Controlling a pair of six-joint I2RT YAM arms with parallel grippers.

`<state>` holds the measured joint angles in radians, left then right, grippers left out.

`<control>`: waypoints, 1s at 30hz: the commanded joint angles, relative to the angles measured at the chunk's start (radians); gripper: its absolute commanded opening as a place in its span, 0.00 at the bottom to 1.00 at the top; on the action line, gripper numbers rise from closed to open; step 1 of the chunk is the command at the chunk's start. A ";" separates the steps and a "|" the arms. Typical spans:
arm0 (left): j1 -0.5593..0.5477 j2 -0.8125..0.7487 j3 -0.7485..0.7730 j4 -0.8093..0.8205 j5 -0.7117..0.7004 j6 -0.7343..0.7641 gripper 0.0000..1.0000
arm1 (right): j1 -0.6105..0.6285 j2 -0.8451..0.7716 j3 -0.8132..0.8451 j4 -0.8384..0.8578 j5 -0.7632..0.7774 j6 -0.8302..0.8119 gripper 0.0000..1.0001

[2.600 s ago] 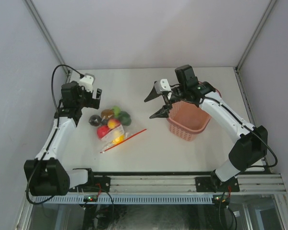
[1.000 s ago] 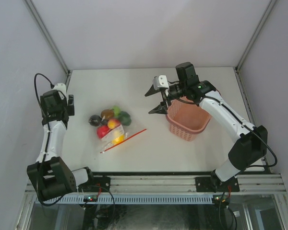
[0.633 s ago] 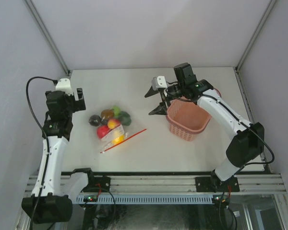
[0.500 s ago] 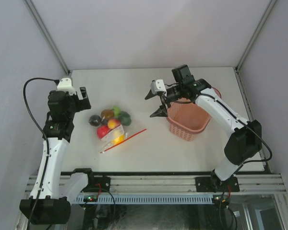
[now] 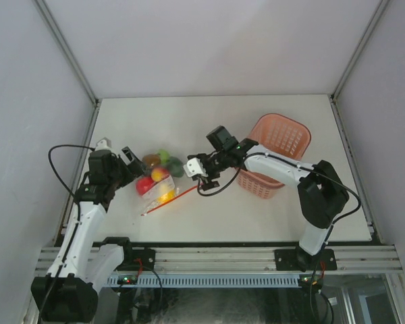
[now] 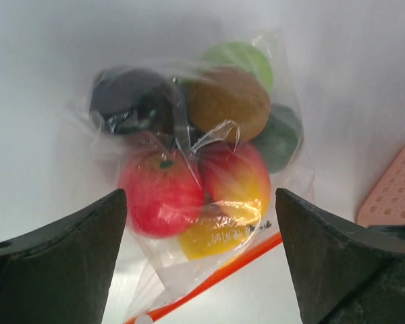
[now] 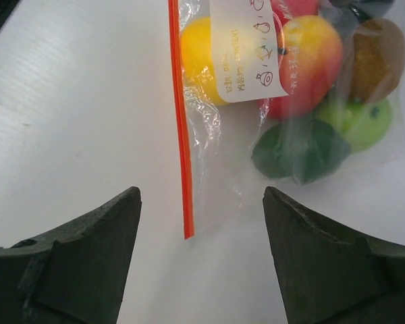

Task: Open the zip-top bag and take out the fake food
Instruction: Pick up the zipper food storage bag at the center of the board.

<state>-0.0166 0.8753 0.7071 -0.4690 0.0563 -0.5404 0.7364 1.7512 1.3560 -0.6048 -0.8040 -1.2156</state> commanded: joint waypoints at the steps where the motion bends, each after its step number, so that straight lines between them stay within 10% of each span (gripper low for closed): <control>1: -0.005 -0.067 -0.041 -0.074 -0.042 -0.184 0.93 | 0.053 0.023 -0.055 0.331 0.170 0.171 0.73; 19: -0.003 -0.203 -0.127 -0.123 -0.044 -0.219 0.83 | 0.097 0.165 -0.201 0.626 0.414 0.297 0.69; 26: -0.003 -0.307 -0.115 -0.104 -0.054 -0.198 0.78 | 0.069 0.147 -0.199 0.649 0.364 0.346 0.05; 30: -0.003 -0.359 -0.067 -0.039 -0.037 -0.097 0.79 | 0.034 0.069 -0.159 0.622 0.258 0.416 0.00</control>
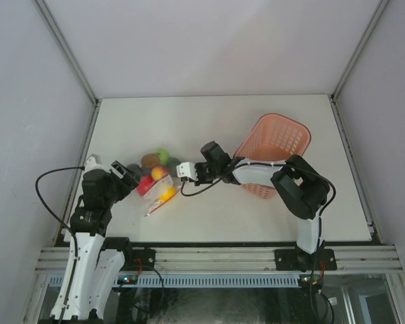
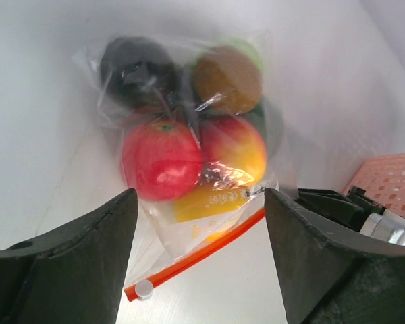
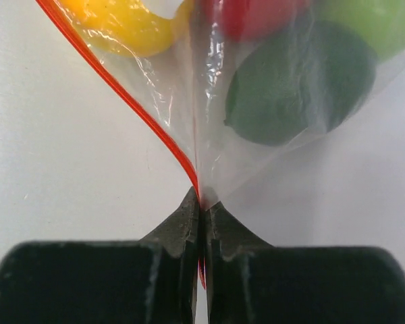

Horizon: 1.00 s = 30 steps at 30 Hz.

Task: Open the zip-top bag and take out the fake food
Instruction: Pick up the zipper food storage bag at the center of the board.

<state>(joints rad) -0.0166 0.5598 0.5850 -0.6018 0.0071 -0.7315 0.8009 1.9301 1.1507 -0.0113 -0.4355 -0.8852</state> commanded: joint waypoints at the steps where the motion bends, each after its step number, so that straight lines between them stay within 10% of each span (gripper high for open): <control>1: -0.003 -0.050 0.072 0.118 0.026 0.137 0.81 | -0.042 -0.136 0.063 0.020 -0.160 0.117 0.00; 18: -0.025 0.100 0.167 0.938 0.641 0.597 1.00 | -0.343 -0.197 0.587 -0.349 -0.504 0.703 0.00; 30: -0.318 0.081 -0.184 1.178 0.524 0.891 1.00 | -0.391 0.013 1.028 -0.652 -0.523 0.819 0.00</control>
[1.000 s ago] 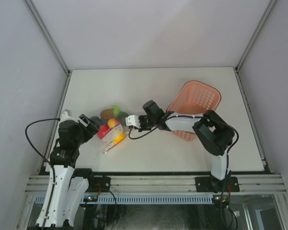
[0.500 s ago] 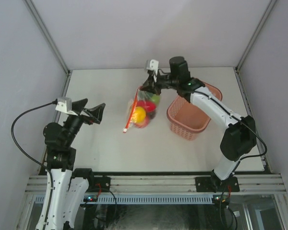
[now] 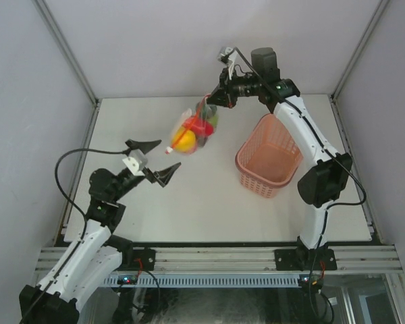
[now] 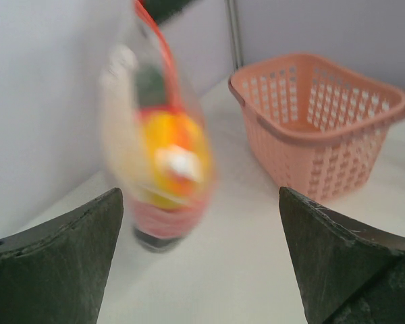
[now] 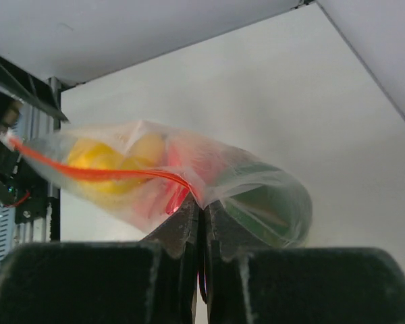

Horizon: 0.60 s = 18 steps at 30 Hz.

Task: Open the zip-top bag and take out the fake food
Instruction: Pick up the zipper food storage bag at the center of the board, then adjust the zipper food storage bag at the center of the board.

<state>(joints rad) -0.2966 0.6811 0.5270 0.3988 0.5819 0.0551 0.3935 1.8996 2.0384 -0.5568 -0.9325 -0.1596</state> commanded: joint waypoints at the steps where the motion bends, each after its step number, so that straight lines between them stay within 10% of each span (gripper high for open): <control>1: -0.043 -0.066 -0.185 0.213 -0.083 0.106 1.00 | 0.022 0.051 0.163 -0.117 -0.022 0.104 0.00; 12: -0.266 -0.079 -0.453 0.609 -0.680 0.023 1.00 | 0.118 -0.055 0.045 -0.106 -0.108 0.137 0.00; 18: -0.266 -0.035 -0.562 0.828 -0.687 -0.172 0.99 | 0.153 -0.191 -0.180 0.025 -0.148 0.173 0.00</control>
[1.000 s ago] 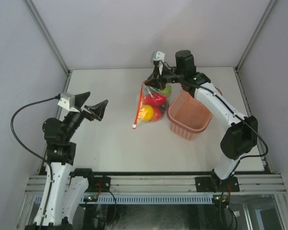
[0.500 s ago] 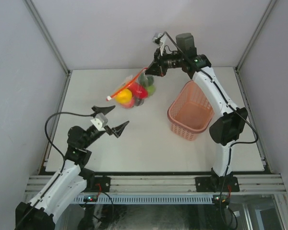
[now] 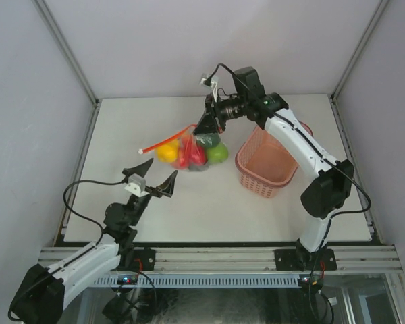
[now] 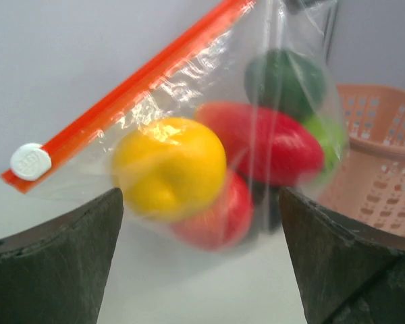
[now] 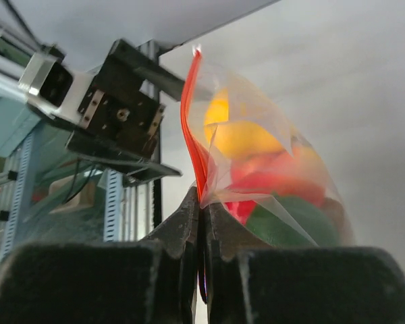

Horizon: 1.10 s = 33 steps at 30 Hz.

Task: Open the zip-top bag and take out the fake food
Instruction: Adjust the zipper food storage bag at the center of the board.

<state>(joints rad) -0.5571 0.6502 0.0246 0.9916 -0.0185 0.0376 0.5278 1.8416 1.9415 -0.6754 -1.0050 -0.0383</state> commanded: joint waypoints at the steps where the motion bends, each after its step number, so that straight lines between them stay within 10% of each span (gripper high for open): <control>1: -0.004 -0.028 -0.076 0.224 -0.089 -0.195 0.99 | 0.022 -0.156 -0.123 0.192 -0.082 0.077 0.00; 13: -0.002 -0.302 -0.102 -0.099 -0.100 -0.334 1.00 | 0.041 -0.223 -0.256 0.346 -0.199 0.189 0.00; 33: 0.335 0.360 0.078 0.427 0.450 -0.815 1.00 | 0.021 -0.295 -0.285 0.256 -0.219 0.065 0.00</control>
<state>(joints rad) -0.2394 0.9157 0.0204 1.2057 0.2447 -0.6758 0.5537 1.6032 1.6482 -0.4332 -1.1820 0.0681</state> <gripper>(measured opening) 0.998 0.006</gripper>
